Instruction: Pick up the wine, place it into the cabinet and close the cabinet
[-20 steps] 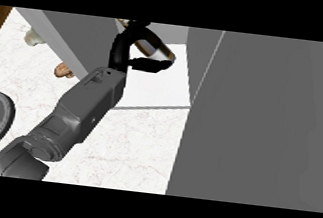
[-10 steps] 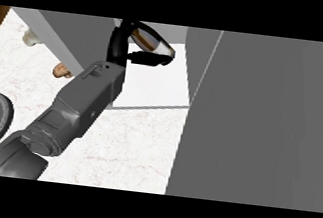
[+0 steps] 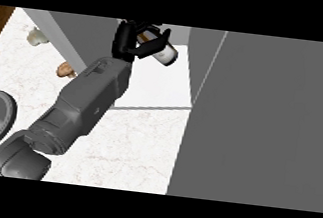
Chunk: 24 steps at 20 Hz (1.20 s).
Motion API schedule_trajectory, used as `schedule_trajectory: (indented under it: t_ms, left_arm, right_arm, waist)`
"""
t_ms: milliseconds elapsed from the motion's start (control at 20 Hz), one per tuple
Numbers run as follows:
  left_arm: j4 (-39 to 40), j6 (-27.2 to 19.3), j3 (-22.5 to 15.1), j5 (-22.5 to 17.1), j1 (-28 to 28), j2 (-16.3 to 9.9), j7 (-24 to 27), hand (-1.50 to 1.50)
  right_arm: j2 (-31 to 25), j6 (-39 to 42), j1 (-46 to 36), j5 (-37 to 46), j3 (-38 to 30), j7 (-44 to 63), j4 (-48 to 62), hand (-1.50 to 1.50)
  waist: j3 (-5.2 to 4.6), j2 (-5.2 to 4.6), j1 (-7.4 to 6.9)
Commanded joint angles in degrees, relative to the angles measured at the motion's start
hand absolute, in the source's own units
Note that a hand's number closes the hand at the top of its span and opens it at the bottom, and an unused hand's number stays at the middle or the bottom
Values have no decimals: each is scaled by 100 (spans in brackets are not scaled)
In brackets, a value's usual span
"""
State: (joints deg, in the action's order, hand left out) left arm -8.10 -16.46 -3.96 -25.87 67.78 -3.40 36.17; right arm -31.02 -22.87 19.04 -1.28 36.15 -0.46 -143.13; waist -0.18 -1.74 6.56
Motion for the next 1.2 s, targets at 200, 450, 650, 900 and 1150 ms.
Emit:
schedule_trajectory:
  t_ms: [200, 450, 650, 900, 1150]
  left_arm:
    - [-130, 777, 170, -124, 179, 171, 9, -150]
    - [-210, 912, 226, -144, 283, 299, -165, -150]
    - [-332, 1121, 152, -50, 73, 171, -178, -150]
    - [-719, 952, -17, -304, -135, 338, -289, -150]
    - [-1293, 1423, -239, -521, -535, 339, -466, -150]
  right_arm:
    - [-295, -28, 282, -351, -297, 672, -1156, -150]
    - [-198, -139, 274, -245, -251, 671, -1183, -150]
    - [-265, -130, 418, -282, -383, 640, -1131, -150]
    - [-406, -193, 541, -296, -463, 917, -1541, -150]
    - [-274, -336, 659, -65, -333, 753, -1281, -150]
  waist:
    - [10, 76, -239]
    - [12, 121, -370]
    - [17, 159, -461]
    - [15, 230, -432]
    - [14, 235, -519]
